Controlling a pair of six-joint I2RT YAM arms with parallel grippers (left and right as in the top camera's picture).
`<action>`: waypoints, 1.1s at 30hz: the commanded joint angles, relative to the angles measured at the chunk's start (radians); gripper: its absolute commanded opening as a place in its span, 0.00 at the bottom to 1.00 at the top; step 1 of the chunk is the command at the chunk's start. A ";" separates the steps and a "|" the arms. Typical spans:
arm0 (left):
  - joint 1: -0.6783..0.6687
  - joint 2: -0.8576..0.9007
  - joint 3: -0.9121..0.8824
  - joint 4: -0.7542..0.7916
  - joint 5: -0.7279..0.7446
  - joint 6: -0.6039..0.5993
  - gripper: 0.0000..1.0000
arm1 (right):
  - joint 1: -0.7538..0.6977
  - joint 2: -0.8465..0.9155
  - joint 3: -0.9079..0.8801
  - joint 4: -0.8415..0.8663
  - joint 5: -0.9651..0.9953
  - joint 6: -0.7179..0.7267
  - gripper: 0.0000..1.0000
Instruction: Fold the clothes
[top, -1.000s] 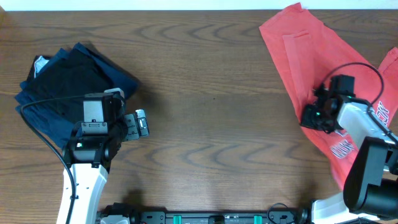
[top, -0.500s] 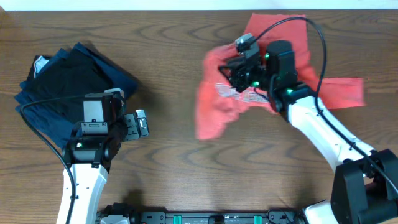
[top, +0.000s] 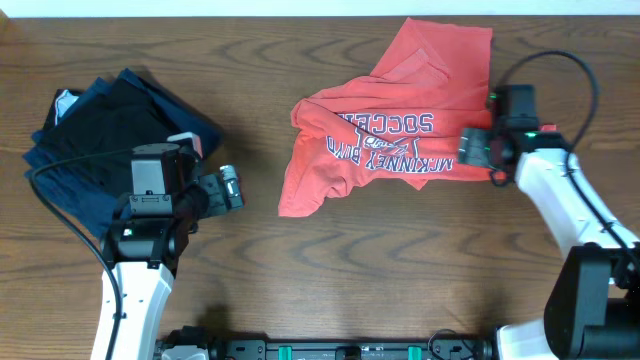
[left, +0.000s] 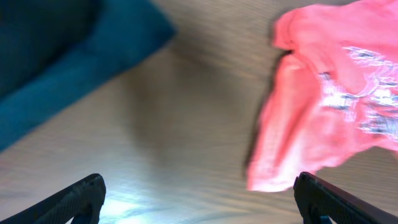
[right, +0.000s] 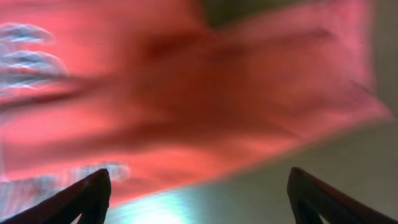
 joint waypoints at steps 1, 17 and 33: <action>0.002 0.043 -0.005 0.017 0.203 -0.024 0.98 | -0.087 -0.001 -0.005 -0.043 0.086 0.008 0.90; -0.239 0.419 -0.013 0.145 0.329 -0.174 0.98 | -0.202 0.007 -0.159 0.079 -0.091 0.028 0.88; -0.292 0.664 0.026 0.444 -0.045 -0.320 0.06 | -0.202 0.006 -0.164 0.023 -0.091 0.031 0.87</action>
